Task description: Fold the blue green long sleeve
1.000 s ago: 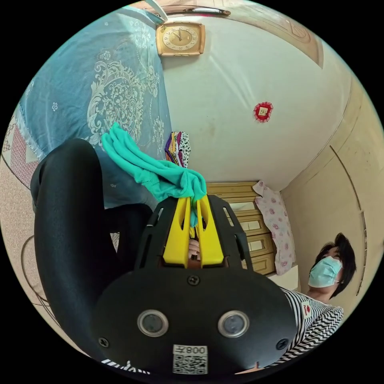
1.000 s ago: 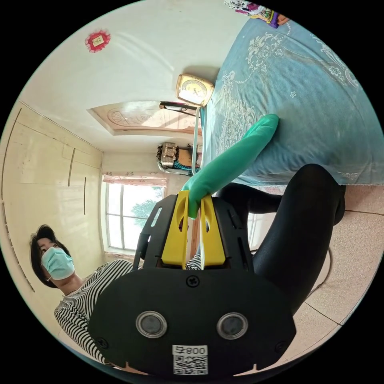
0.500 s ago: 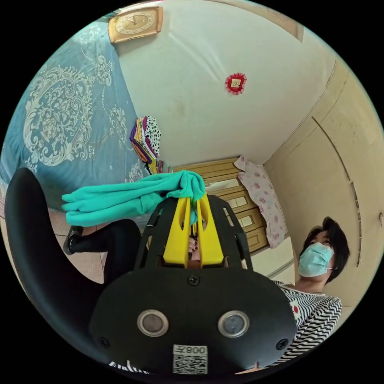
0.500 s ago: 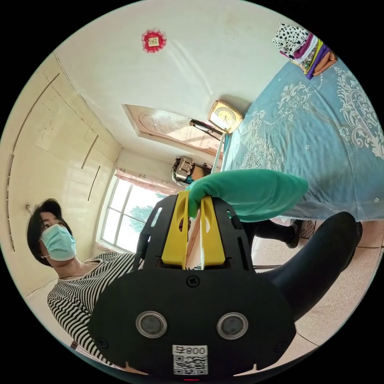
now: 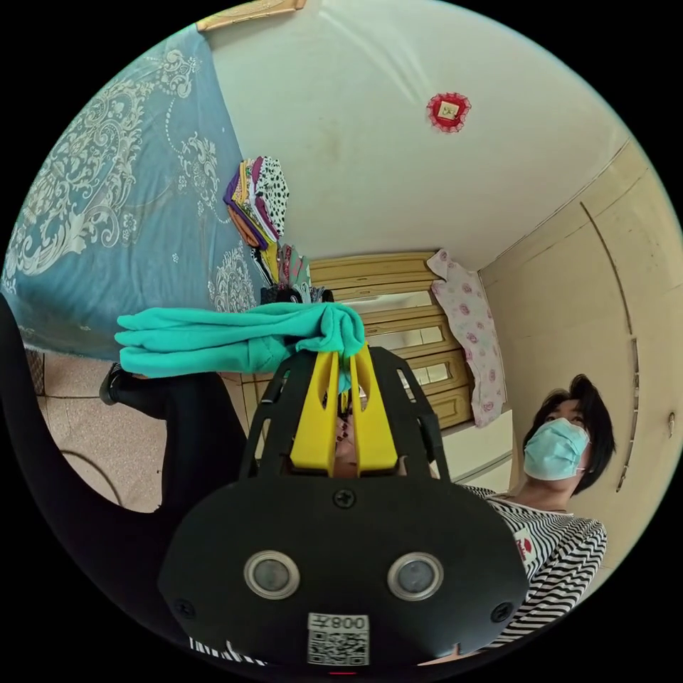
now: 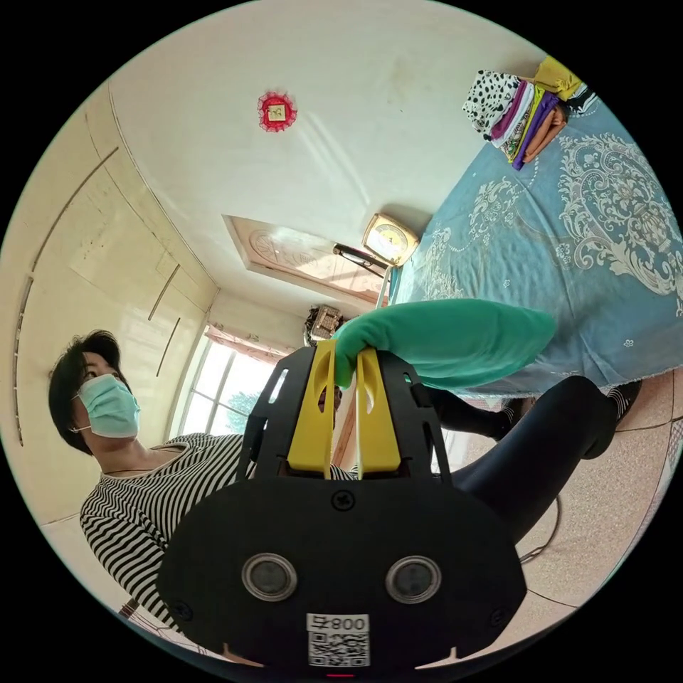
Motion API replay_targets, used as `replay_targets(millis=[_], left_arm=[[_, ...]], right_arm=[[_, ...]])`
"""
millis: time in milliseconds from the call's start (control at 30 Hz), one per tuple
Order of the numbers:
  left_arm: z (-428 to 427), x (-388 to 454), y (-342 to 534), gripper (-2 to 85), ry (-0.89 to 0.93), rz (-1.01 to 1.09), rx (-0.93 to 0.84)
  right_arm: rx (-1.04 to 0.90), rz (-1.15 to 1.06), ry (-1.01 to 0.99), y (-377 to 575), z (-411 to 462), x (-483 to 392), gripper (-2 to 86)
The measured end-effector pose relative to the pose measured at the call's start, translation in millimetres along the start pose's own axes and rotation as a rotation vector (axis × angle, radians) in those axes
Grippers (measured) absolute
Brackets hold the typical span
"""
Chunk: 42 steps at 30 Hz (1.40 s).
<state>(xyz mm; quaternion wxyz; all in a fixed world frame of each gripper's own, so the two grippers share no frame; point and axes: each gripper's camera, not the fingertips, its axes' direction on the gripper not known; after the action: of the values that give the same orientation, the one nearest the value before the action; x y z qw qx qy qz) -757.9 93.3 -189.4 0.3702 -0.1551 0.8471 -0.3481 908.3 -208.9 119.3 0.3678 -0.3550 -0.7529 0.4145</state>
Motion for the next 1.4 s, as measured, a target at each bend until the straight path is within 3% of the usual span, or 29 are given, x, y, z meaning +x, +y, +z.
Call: replay_targets(millis=[467, 767, 1000, 1133, 1267, 1400], left_arm=[[95, -103, -131, 3.5, -0.043, -0.067, -0.099], [153, -186, -277, 3.6, -0.061, -0.067, -0.103], [204, -211, -462, 3.6, -0.050, 0.076, -0.039], [259, -164, -598, 3.6, -0.035, 0.346, -0.010], [315, -141, -699, 3.6, -0.074, 0.557, 0.033], [363, -194, -764, 3.6, -0.068, 0.532, 0.028]], right_arm=[[0.000, 0.085, 0.037, -63, -26, -63, 2.4], [-0.043, 0.131, 0.077, -179, -20, -85, 2.7], [-0.138, 0.018, 0.113, -394, 9, -126, 3.1], [-0.117, -0.214, 0.169, -556, 11, -221, 3.6], [-0.053, -0.389, 0.239, -654, -2, -300, 4.2], [-0.009, -0.418, 0.372, -724, -21, -311, 5.0]])
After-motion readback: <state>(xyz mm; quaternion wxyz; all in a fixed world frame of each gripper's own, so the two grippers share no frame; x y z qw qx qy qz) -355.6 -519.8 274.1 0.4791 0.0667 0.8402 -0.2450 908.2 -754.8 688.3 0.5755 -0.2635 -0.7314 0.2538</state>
